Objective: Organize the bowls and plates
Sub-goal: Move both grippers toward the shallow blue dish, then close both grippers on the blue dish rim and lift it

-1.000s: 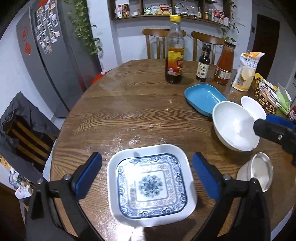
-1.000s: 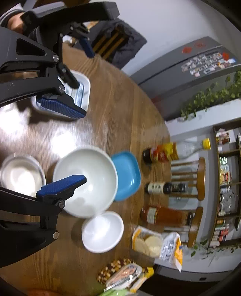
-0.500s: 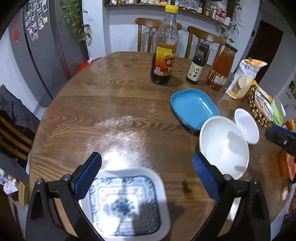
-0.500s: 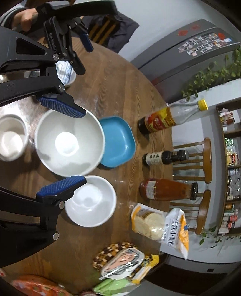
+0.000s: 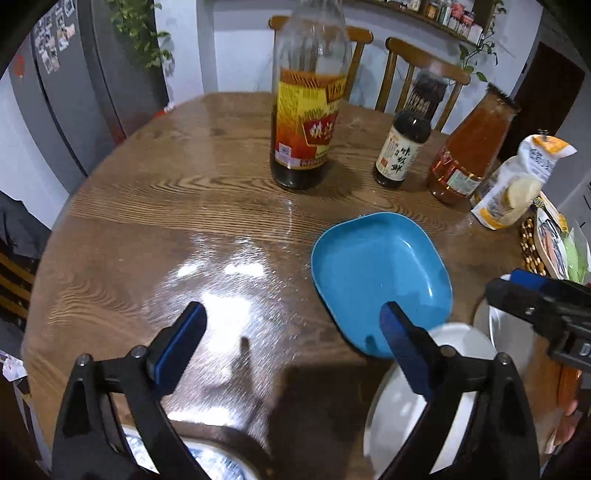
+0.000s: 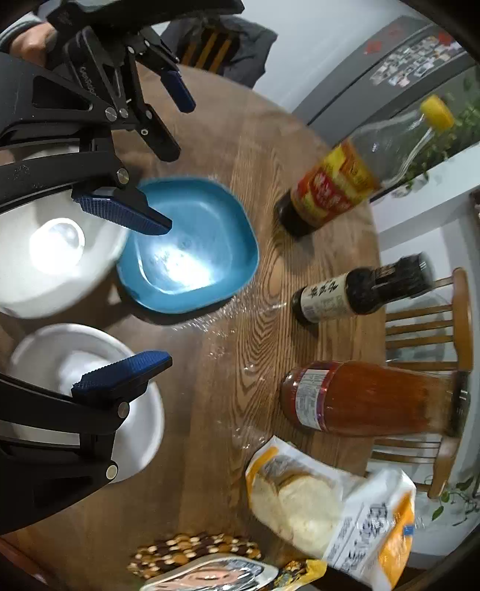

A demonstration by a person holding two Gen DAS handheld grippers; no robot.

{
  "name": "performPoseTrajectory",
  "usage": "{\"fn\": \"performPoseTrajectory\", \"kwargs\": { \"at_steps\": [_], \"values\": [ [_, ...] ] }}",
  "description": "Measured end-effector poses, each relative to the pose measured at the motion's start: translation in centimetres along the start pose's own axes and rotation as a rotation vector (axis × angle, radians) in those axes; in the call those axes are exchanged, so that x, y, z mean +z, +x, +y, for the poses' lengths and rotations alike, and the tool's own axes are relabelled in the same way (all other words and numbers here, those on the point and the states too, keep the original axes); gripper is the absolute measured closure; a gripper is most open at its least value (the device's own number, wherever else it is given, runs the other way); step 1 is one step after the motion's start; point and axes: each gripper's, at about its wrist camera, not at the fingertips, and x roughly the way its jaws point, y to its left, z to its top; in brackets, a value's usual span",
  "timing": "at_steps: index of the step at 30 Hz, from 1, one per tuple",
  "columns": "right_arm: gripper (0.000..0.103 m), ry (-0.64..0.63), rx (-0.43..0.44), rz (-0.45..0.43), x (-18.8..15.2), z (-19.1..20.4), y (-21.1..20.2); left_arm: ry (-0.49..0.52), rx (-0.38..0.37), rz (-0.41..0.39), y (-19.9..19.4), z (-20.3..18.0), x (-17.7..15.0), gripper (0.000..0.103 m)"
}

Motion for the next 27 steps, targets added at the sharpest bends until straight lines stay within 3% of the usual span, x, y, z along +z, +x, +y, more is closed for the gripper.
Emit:
{"fn": "performPoseTrajectory", "kwargs": {
  "at_steps": [8, 10, 13, 15, 18, 23, 27],
  "values": [
    [0.037, -0.048, -0.058, 0.07, 0.8, 0.3, 3.7, 0.022, -0.027, 0.069, 4.0, -1.1, 0.5, 0.033],
    [0.041, -0.068, -0.062, 0.083, 0.9, 0.6, 4.4, 0.02, -0.032, 0.081, 4.7, -1.2, 0.5, 0.042],
    [0.051, -0.107, -0.074, 0.107, 1.0, 1.1, 5.3, 0.025, -0.037, 0.096, 5.6, -1.4, 0.6, 0.054],
    [0.064, -0.118, -0.068, 0.124, 1.0, 1.4, 5.8, 0.026, -0.04, 0.104, 6.0, -1.5, 0.7, 0.058],
    [0.077, -0.125, -0.069, 0.141, 0.8, 1.5, 6.6, 0.035, -0.039, 0.099, 6.3, -1.7, 0.7, 0.07],
    [0.084, -0.124, -0.073, 0.133, 0.9, 1.8, 7.2, 0.054, -0.041, 0.081, 6.5, -2.4, 0.5, 0.082],
    [0.088, -0.122, -0.076, 0.123, 0.7, 1.9, 7.1, 0.061, -0.034, 0.06, 6.9, -2.8, 0.5, 0.083]
  ]
}}
